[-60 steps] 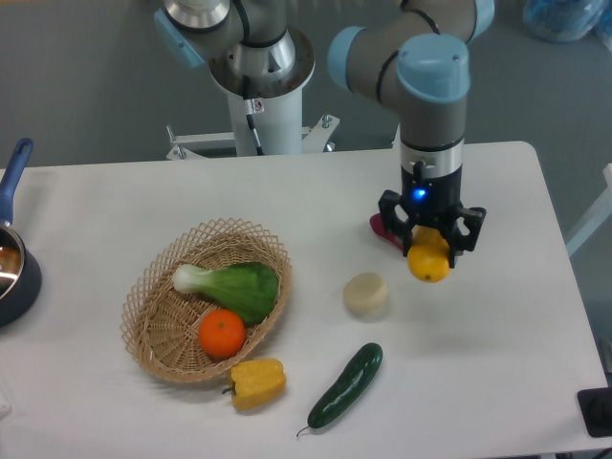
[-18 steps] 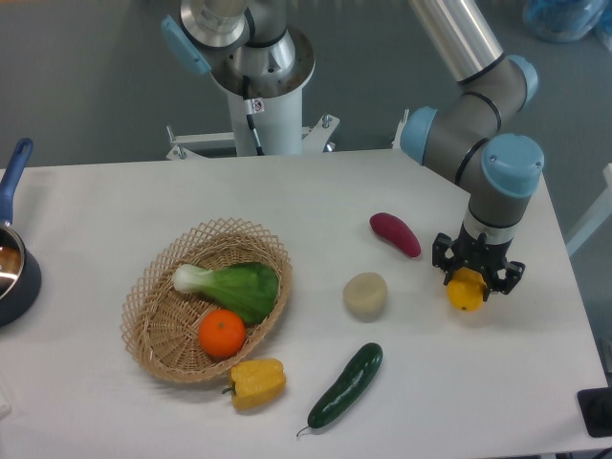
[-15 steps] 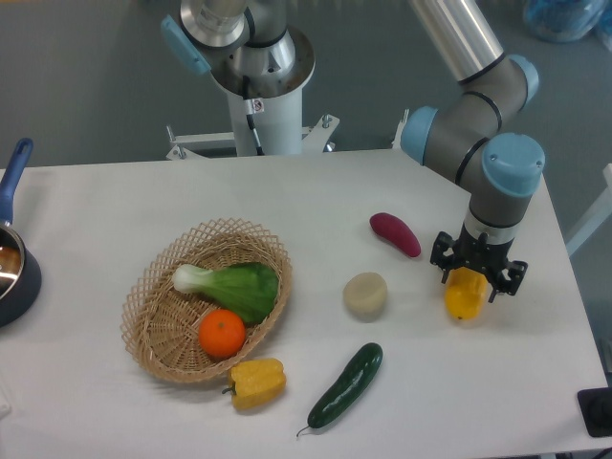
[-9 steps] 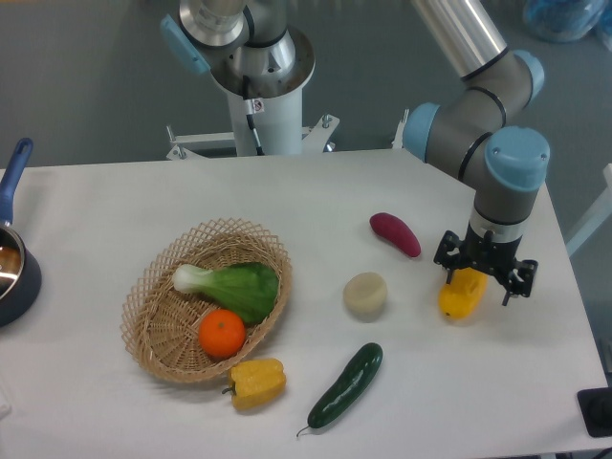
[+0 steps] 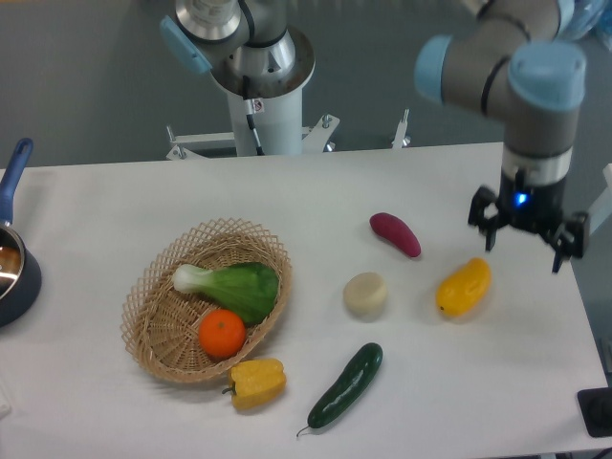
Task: Place the mango on the table
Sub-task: 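Lift the open gripper up away from the mango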
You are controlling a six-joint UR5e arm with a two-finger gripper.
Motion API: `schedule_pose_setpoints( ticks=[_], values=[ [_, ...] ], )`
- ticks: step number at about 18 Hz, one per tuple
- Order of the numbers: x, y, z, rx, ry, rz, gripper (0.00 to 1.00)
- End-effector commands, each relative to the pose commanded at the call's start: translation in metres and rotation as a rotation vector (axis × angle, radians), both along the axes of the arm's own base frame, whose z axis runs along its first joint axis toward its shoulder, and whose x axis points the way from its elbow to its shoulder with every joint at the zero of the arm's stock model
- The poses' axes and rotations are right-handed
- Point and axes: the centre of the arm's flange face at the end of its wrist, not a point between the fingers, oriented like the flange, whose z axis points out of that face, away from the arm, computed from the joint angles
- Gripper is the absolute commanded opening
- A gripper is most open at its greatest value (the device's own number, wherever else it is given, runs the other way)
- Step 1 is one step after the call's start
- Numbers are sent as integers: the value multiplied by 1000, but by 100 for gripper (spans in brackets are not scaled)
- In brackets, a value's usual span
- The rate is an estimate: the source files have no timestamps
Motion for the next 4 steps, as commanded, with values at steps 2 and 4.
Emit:
schedule_pose_setpoints(
  ticks=[2, 4],
  values=[
    [1, -15, 9, -14, 8, -30, 100],
    [1, -22, 10, -16, 1, -32, 100]
  ],
)
